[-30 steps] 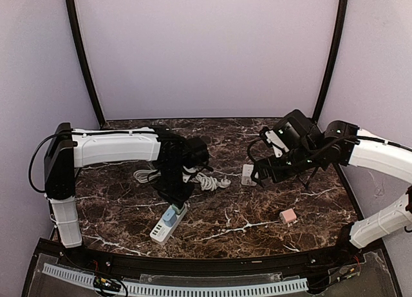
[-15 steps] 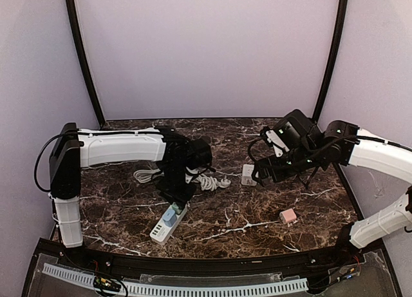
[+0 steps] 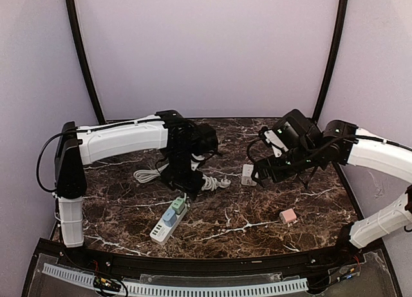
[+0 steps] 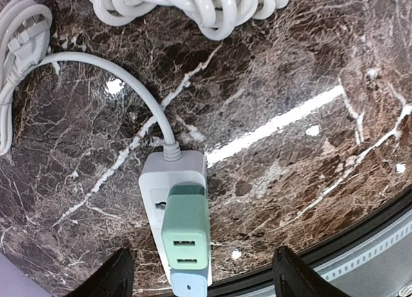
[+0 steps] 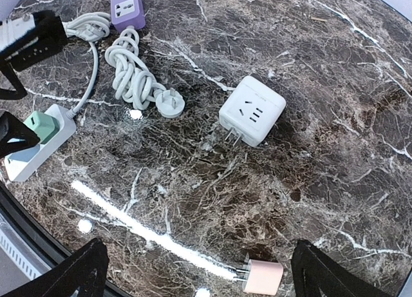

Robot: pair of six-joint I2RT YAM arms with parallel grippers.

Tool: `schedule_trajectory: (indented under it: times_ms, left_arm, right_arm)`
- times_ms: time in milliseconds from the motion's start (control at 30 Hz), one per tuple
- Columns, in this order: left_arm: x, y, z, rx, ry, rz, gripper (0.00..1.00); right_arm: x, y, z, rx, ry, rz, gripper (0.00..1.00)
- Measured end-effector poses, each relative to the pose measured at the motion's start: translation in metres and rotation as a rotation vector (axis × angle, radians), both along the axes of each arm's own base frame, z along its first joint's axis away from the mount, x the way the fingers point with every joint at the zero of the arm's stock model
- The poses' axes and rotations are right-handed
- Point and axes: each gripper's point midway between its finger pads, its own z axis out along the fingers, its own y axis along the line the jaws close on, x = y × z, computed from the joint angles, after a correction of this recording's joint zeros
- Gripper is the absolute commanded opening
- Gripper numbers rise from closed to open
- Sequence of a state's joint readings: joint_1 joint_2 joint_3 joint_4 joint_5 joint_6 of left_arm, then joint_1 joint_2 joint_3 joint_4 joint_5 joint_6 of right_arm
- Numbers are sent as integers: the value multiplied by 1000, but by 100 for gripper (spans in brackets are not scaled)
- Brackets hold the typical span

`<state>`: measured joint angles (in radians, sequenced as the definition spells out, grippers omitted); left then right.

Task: Insert the plug

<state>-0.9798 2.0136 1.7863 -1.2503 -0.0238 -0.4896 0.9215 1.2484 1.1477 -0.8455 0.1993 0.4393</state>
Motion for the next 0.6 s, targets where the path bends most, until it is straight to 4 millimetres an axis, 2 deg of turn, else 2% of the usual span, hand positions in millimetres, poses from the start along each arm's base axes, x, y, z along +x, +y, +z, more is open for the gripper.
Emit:
schedule_trajectory:
  times_ms: [100,133,200,367,600]
  left_arm:
    - [4,-4,15,-20,-18,-1,85]
    - [4,-5,18,-24,-23,0,95]
    - [6,-4,24,-28,-35,2,98]
    - [8,6,43,-43,-61,34,99]
    - [21,33,75,-63,-126,107,99]
  right_arm:
    - [1,2,-2,-13,1,11,99]
    - [2,3,-3,-19,0,18,99]
    - [5,7,-4,-29,-6,35,99]
    - [14,25,-6,-38,-16,110,98]
    - [35,72,-21,-44,6,223,99]
